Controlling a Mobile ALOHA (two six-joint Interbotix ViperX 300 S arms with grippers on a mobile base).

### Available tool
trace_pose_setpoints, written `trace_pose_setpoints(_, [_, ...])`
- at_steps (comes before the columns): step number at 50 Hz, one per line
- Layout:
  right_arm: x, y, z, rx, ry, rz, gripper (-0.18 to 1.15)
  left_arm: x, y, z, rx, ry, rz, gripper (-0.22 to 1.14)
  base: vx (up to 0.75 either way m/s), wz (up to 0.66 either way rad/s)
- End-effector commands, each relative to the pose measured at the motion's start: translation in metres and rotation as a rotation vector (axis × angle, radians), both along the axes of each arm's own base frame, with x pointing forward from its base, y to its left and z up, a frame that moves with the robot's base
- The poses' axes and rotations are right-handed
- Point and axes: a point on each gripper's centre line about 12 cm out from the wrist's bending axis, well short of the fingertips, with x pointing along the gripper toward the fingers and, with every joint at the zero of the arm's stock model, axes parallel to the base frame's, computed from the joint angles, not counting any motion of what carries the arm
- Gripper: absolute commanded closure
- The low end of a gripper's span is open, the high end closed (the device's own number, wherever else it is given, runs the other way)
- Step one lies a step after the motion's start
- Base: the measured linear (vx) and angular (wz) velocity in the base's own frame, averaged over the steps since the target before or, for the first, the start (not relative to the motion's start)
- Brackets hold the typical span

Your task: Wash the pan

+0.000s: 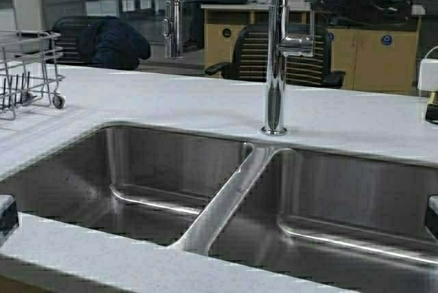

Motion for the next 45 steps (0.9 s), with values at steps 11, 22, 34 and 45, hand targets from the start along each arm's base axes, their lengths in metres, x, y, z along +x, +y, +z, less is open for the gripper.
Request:
trace_pose_setpoints(11, [0.002,0.001,0.009,0.006,-0.032,0.002,0.9,-0.011,-0.025,0.079,0.058,-0.158,-0.035,-0.09,0.0,0.0])
trace_pose_setpoints(22, [0.002,0.001,0.009,0.006,-0.03,0.001,0.9,-0.01,-0.033,0.076,0.053,-0.154,-0.054,-0.09,0.0,0.0])
trace_pose_setpoints(34, [0.001,0.001,0.008,0.006,-0.029,0.002,0.9,-0.012,-0.033,0.07,0.05,-0.137,-0.054,-0.09,0.0,0.0])
trace_pose_setpoints(45, [0.002,0.001,0.009,0.006,-0.032,0.002,0.9,-0.011,-0.033,0.07,0.052,-0.139,-0.055,-0.09,0.0,0.0])
